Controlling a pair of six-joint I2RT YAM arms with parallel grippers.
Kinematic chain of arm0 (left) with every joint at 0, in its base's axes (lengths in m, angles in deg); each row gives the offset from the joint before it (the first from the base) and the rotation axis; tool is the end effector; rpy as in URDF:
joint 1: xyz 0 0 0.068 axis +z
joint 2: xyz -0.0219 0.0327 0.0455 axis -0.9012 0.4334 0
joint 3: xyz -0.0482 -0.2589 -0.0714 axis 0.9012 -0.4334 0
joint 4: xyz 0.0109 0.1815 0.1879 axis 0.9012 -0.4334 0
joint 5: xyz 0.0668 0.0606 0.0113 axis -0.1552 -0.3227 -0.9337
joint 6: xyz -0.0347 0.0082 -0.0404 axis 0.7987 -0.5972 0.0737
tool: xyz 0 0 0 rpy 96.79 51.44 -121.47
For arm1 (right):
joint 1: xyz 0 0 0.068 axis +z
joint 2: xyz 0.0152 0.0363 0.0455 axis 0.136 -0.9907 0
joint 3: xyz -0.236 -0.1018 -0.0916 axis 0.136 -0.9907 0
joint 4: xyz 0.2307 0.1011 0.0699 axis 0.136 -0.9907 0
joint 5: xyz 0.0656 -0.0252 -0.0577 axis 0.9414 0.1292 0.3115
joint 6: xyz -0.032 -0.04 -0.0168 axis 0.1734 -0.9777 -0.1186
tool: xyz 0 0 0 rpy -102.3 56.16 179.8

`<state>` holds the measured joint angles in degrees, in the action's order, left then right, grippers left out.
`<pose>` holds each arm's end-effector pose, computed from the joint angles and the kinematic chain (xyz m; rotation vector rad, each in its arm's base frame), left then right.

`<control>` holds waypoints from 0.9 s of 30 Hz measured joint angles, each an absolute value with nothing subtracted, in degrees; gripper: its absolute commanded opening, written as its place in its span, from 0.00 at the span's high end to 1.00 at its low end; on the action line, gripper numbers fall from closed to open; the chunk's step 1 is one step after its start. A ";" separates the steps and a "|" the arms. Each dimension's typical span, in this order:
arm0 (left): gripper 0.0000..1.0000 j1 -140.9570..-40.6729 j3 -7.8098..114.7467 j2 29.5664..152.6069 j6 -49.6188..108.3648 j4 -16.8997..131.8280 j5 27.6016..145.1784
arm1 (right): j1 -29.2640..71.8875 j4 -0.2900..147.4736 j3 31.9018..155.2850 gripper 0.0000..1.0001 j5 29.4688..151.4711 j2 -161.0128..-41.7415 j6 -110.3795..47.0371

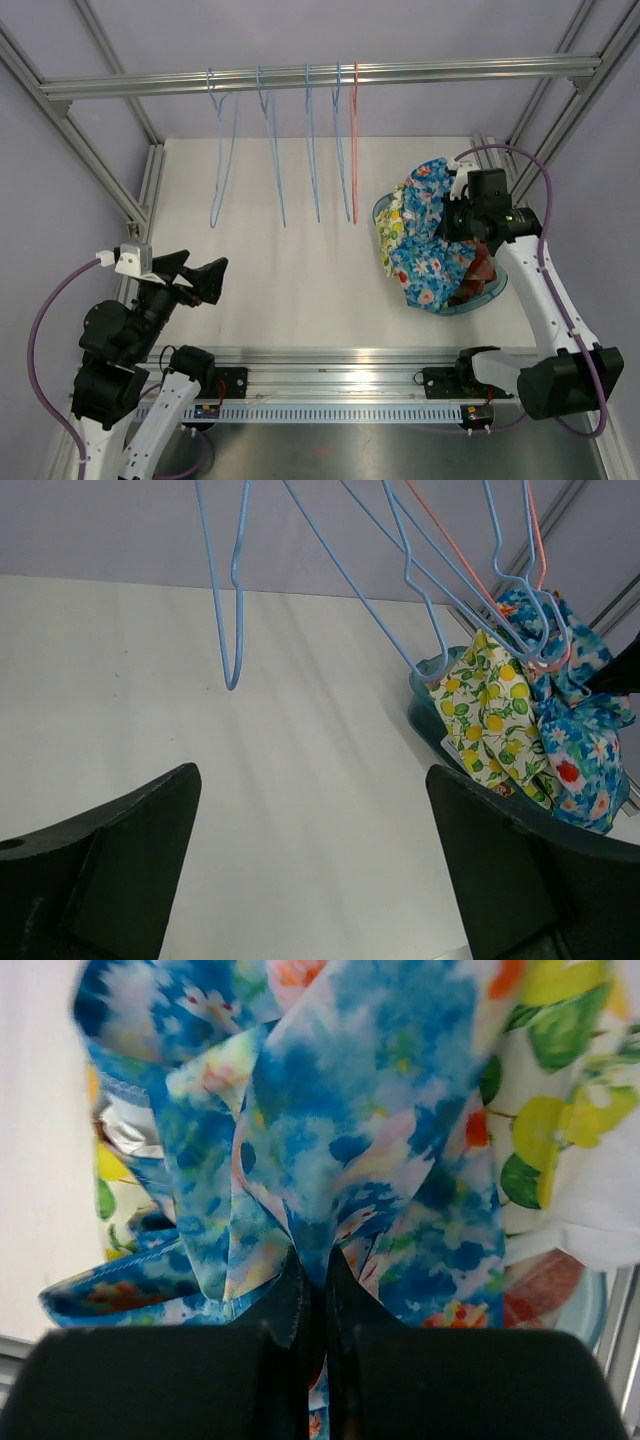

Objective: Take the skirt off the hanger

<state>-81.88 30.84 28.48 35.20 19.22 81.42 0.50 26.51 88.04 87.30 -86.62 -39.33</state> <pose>0.0303 -0.0117 0.3678 0.0481 1.5837 -0.5242 0.2304 0.0365 0.3553 -0.2255 2.3288 0.1561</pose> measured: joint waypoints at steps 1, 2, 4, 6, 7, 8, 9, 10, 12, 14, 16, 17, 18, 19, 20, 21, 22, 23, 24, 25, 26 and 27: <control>0.01 -81.88 30.84 28.43 35.22 19.29 81.42 | 0.41 27.27 85.97 1.00 88.00 -87.80 -40.16; 0.01 -81.88 30.84 28.41 35.22 19.26 81.42 | 0.28 27.86 84.39 1.00 88.26 -89.00 -40.81; 0.01 -81.88 30.84 28.41 35.38 19.29 81.44 | 0.04 29.87 81.49 1.00 88.54 -91.58 -42.23; 0.01 -81.88 30.84 28.41 35.42 19.26 81.42 | -0.20 32.01 79.13 0.99 88.57 -94.23 -43.41; 0.01 -81.88 30.84 28.41 35.49 19.26 81.42 | -0.33 32.78 78.43 0.99 88.57 -95.23 -43.81; 0.01 -81.88 30.84 28.41 35.62 19.26 81.42 | -0.64 33.59 77.90 0.99 88.79 -96.59 -44.27; 0.01 -81.88 30.84 28.41 35.66 19.29 81.42 | -0.98 34.24 77.79 0.99 89.16 -97.79 -44.66; 0.01 -81.88 30.84 28.41 35.73 19.29 81.42 | -1.38 34.86 77.79 0.98 89.59 -98.66 -44.94; 0.01 -81.88 30.84 28.41 35.84 19.29 81.42 | -2.34 35.95 77.95 0.93 90.53 -100.26 -45.64; 0.01 -81.88 30.84 28.41 35.86 19.26 81.42 | -3.13 35.58 78.82 0.91 91.65 -101.29 -46.67; 0.01 -81.88 30.84 28.41 35.90 19.26 81.42 | -3.45 34.27 80.42 0.84 92.39 -101.79 -48.42; 0.01 -81.88 30.84 28.41 35.92 19.26 81.42 | -3.63 33.41 81.27 0.82 92.83 -101.88 -49.51; 0.01 -81.88 30.84 28.41 35.99 19.26 81.42 | -3.87 32.39 82.19 0.77 93.42 -101.90 -50.76; 0.01 -81.88 30.84 28.41 36.05 19.29 81.42 | -4.26 31.21 83.15 0.73 94.21 -101.81 -51.87; 0.01 -81.88 30.84 28.41 36.08 19.31 81.42 | -4.77 30.22 84.07 0.70 94.84 -101.55 -53.12; 0.01 -81.88 30.84 28.41 36.16 19.31 81.42 | -5.31 29.19 84.94 0.66 95.69 -101.11 -54.39; 0.01 -81.88 30.84 28.41 36.27 19.31 81.42 | -5.86 28.36 85.62 0.56 96.19 -100.33 -55.57; 0.01 -81.88 30.86 28.43 36.36 19.29 81.40 | -6.27 27.34 86.29 0.50 96.54 -99.39 -56.66; 0.01 -81.88 30.90 28.52 36.49 19.24 81.40 | -6.58 26.29 87.10 0.43 97.07 -98.25 -57.62; 0.01 -81.88 31.12 28.67 36.60 19.02 81.40 | -6.82 25.50 87.80 0.34 97.29 -97.33 -58.43; 0.01 -81.88 31.38 28.96 36.78 19.02 81.37 | -6.97 24.50 88.74 0.31 97.55 -96.11 -59.26; 0.01 -81.88 31.71 29.33 36.93 19.00 81.37 | -7.04 23.69 89.66 0.29 97.66 -95.08 -60.16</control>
